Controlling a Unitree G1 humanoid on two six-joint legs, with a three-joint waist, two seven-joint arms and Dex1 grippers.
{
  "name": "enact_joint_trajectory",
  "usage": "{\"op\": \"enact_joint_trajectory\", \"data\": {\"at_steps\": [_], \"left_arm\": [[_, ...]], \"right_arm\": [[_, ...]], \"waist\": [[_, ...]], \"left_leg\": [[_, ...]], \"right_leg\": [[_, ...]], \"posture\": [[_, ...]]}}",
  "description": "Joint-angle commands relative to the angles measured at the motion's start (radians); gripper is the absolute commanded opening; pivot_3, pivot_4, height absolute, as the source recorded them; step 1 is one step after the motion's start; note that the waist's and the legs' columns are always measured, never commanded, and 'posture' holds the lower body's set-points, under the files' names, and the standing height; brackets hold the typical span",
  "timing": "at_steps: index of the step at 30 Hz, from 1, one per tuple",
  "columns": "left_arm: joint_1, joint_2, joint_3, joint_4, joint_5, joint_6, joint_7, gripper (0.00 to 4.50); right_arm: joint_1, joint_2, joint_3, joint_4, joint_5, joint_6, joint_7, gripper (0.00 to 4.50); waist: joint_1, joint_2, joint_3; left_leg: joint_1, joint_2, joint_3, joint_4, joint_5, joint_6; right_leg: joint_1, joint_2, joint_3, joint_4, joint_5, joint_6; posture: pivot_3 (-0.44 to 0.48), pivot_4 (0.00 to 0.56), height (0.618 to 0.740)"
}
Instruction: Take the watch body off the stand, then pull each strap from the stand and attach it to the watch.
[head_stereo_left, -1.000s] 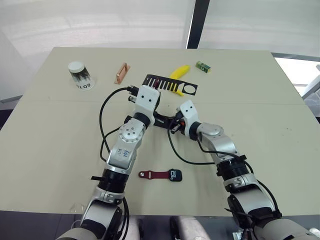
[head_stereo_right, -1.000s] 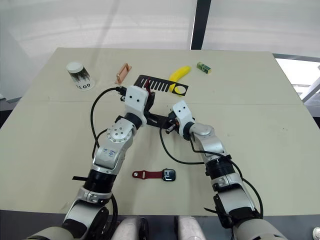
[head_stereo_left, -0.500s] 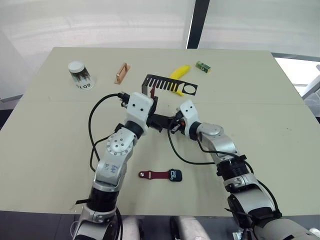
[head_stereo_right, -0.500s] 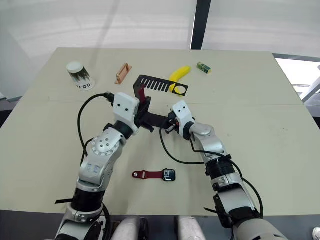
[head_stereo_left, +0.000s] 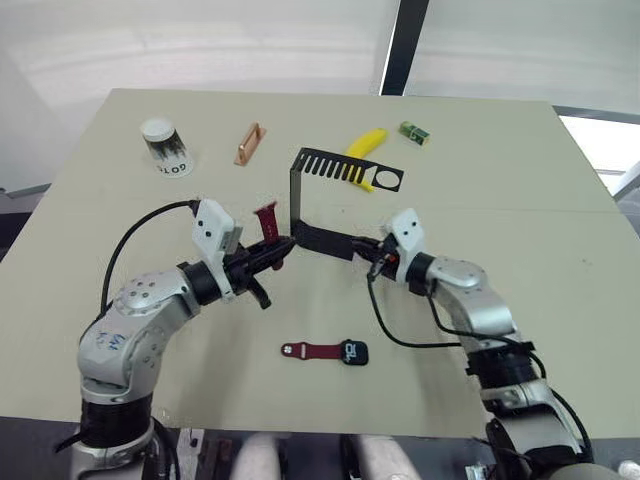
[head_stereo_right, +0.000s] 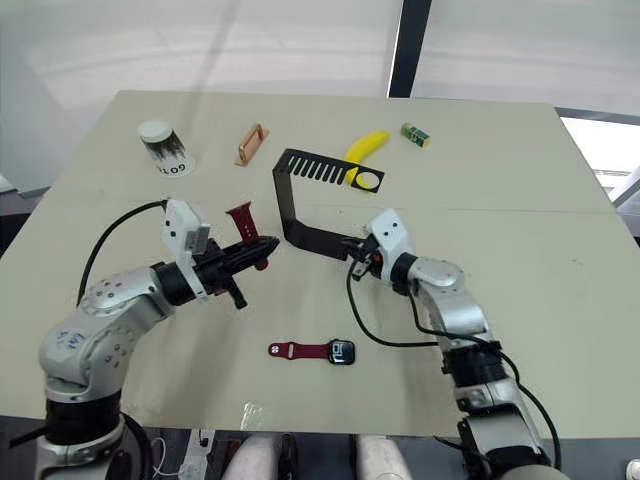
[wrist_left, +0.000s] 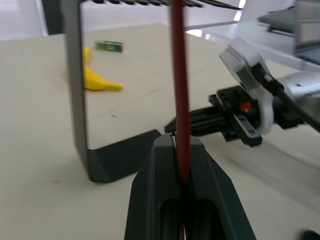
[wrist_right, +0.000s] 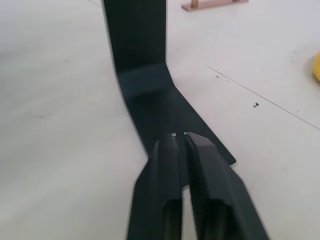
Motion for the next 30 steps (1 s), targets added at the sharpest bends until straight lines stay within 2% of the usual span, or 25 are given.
{"op": "enact_joint_trajectory", "data": {"at_steps": [1,5,6,9,12,15,25,27,29,30], "left_arm": [[-0.036,0.046,-0.03,0.046,-0.079,0.003,-0.122,0.0],[-0.123,0.019,-0.066,0.132,-0.155,0.042,-0.171,0.0],[-0.141,0.011,-0.073,0.148,-0.166,0.048,-0.175,0.0],[-0.178,0.002,-0.112,0.177,-0.177,0.039,-0.217,0.0],[-0.203,0.0,-0.146,0.193,-0.181,0.043,-0.243,0.0],[-0.232,-0.014,-0.172,0.215,-0.181,0.051,-0.245,0.0],[-0.3,-0.046,-0.23,0.27,-0.166,0.036,-0.272,0.0],[-0.306,-0.051,-0.237,0.278,-0.16,0.03,-0.275,0.0],[-0.314,-0.056,-0.241,0.285,-0.159,0.026,-0.275,0.0],[-0.317,-0.06,-0.242,0.287,-0.16,0.026,-0.275,0.0]], "right_arm": [[0.058,-0.057,-0.122,-0.241,0.304,0.224,0.084,2.22],[0.063,-0.085,-0.25,-0.333,0.639,0.442,0.044,4.15],[0.055,-0.084,-0.277,-0.335,0.71,0.481,0.019,4.45],[0.027,-0.091,-0.316,-0.343,0.904,0.567,-0.038,4.45],[-0.011,-0.069,-0.307,-0.344,0.971,0.581,-0.126,4.45],[-0.048,-0.038,-0.272,-0.341,0.987,0.576,-0.192,4.45],[-0.105,0.019,-0.153,-0.319,0.903,0.545,-0.269,4.45],[-0.109,0.022,-0.143,-0.321,0.888,0.539,-0.265,3.93],[-0.113,0.024,-0.135,-0.324,0.878,0.531,-0.26,3.21],[-0.115,0.025,-0.132,-0.324,0.873,0.528,-0.259,3.21]], "waist": [[0.0,0.0,0.0],[-0.005,0.0,0.001],[-0.006,0.0,0.001],[-0.006,0.0,0.001],[-0.005,0.0,0.001],[-0.006,0.0,0.001],[-0.004,0.0,0.001],[-0.005,0.0,0.001],[-0.005,0.0,0.001],[-0.005,0.0,0.001]], "left_leg": [[0.0,0.0,0.0,0.0,0.0,0.0],[0.001,0.001,0.0,0.0,0.0,0.0],[0.001,0.001,0.0,0.0,0.0,0.0],[0.001,0.001,0.0,0.0,0.0,0.0],[0.001,0.001,0.0,-0.001,0.0,0.0],[0.0,0.001,0.0,0.0,0.0,0.0],[-0.001,0.0,0.0,0.0,0.0,0.0],[-0.001,0.001,0.0,0.0,0.0,0.0],[-0.001,0.001,0.0,0.0,0.0,0.0],[-0.001,0.001,0.0,0.0,0.0,0.0]], "right_leg": [[0.0,0.0,0.0,0.0,0.0,0.0],[0.001,0.001,0.0,-0.001,0.0,0.0],[0.001,0.001,0.0,-0.001,0.0,0.0],[0.0,0.001,0.001,-0.001,0.0,0.0],[0.0,0.001,0.001,-0.001,0.0,0.0],[0.0,0.001,0.001,-0.003,0.0,0.0],[-0.001,0.001,0.001,-0.002,0.0,0.0],[-0.001,0.001,0.001,-0.002,0.0,0.0],[-0.001,0.001,0.001,-0.002,0.0,0.0],[-0.001,0.001,0.001,-0.002,0.0,0.0]], "posture": [[0.0,0.15,0.74],[0.0,0.15,0.74],[0.0,0.15,0.74],[0.0,0.15,0.74],[0.0,0.15,0.74],[0.0,0.15,0.74],[0.0,0.15,0.74],[0.0,0.15,0.74],[0.0,0.15,0.74],[0.0,0.15,0.74]]}}
